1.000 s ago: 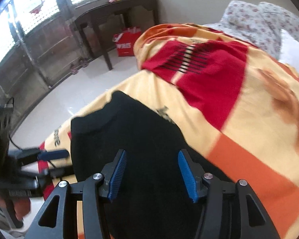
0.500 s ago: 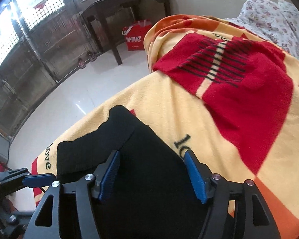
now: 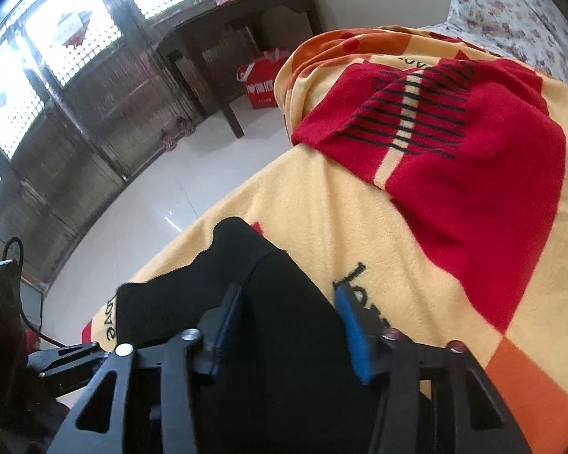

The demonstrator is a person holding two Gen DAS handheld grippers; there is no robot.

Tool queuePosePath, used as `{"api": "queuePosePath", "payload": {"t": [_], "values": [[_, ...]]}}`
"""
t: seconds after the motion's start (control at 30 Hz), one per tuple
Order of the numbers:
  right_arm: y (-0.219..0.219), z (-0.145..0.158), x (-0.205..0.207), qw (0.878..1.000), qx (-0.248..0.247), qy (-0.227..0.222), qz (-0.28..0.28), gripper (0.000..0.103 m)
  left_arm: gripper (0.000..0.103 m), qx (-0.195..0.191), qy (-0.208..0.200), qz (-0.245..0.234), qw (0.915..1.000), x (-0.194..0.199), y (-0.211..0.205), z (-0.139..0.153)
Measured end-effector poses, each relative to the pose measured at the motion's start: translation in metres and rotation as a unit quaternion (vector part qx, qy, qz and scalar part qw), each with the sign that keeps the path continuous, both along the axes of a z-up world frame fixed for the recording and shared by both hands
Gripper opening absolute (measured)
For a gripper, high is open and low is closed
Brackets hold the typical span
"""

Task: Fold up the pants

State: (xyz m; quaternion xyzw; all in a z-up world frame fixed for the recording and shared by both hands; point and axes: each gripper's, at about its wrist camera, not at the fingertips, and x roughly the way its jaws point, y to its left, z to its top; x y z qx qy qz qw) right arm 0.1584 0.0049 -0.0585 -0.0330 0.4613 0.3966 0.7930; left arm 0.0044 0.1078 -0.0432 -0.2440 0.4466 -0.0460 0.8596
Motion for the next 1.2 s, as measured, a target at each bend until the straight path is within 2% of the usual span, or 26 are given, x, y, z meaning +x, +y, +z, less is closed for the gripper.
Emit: {"api": "queuePosePath", "payload": {"t": [0.07,0.13,0.17,0.27,0.33,0.37,0.4,0.5,0.57,0.63,0.73,0.8,0.9,0.93,0.97,1.0,1.03,1.13,1.2], "values": [[-0.007,0.005,-0.002,1.000,0.014,0.003,-0.002,0.032,0.017,-0.010,-0.027,-0.010,0.9995,0.000,-0.002,0.012],[-0.020,0.016,-0.005,0.999,0.036,0.004,-0.011,0.029,0.016,0.002,-0.067,-0.028,0.9974,-0.005,-0.012,0.030],[-0.028,0.023,-0.007,0.999,0.044,0.000,-0.018,0.029,0.016,0.017,-0.100,-0.043,0.9939,-0.011,-0.022,0.044],[-0.064,0.053,-0.021,0.994,0.082,-0.022,-0.062,0.029,0.015,0.036,-0.152,-0.090,0.9836,-0.022,-0.049,0.065],[-0.090,0.071,-0.030,0.989,0.110,-0.027,-0.096,0.042,0.015,0.071,-0.174,-0.117,0.9753,-0.029,-0.075,0.070],[-0.107,0.080,-0.036,0.984,0.133,-0.023,-0.114,0.060,0.015,0.092,-0.180,-0.124,0.9715,-0.032,-0.086,0.069],[-0.121,0.086,-0.041,0.979,0.158,-0.014,-0.128,0.069,0.015,0.105,-0.181,-0.130,0.9693,-0.034,-0.093,0.068],[-0.159,0.098,-0.055,0.956,0.248,0.031,-0.150,0.069,0.015,0.122,-0.176,-0.143,0.9662,-0.035,-0.110,0.059],[-0.173,0.103,-0.065,0.946,0.280,0.038,-0.162,0.075,0.015,0.143,-0.178,-0.145,0.9627,-0.038,-0.121,0.055],[-0.169,0.104,-0.068,0.947,0.271,0.048,-0.164,0.080,0.015,0.164,-0.183,-0.148,0.9580,-0.041,-0.131,0.052],[-0.150,0.094,-0.062,0.961,0.207,0.071,-0.167,0.080,0.015,0.188,-0.193,-0.155,0.9505,-0.052,-0.140,0.051],[-0.148,0.081,-0.061,0.959,0.206,0.093,-0.172,0.080,0.015,0.202,-0.197,-0.160,0.9459,-0.057,-0.145,0.049],[-0.142,0.066,-0.057,0.948,0.237,0.124,-0.170,0.080,0.015,0.214,-0.197,-0.168,0.9418,-0.060,-0.149,0.045],[-0.140,0.064,-0.056,0.950,0.234,0.120,-0.169,0.077,0.015,0.216,-0.196,-0.169,0.9414,-0.060,-0.150,0.044],[-0.135,0.063,-0.058,0.956,0.222,0.110,-0.160,0.070,0.015,0.215,-0.193,-0.171,0.9418,-0.060,-0.150,0.043],[-0.132,0.063,-0.060,0.961,0.211,0.099,-0.152,0.045,0.015,0.210,-0.189,-0.176,0.9431,-0.061,-0.148,0.044],[-0.132,0.064,-0.063,0.965,0.199,0.082,-0.149,0.030,0.015,0.205,-0.190,-0.179,0.9435,-0.063,-0.146,0.046],[-0.149,0.072,-0.074,0.965,0.216,0.056,-0.142,0.020,0.015,0.186,-0.196,-0.205,0.9406,-0.072,-0.141,0.057],[-0.164,0.080,-0.085,0.966,0.217,0.030,-0.135,0.018,0.015,0.147,-0.199,-0.239,0.9388,-0.076,-0.137,0.068]]}}
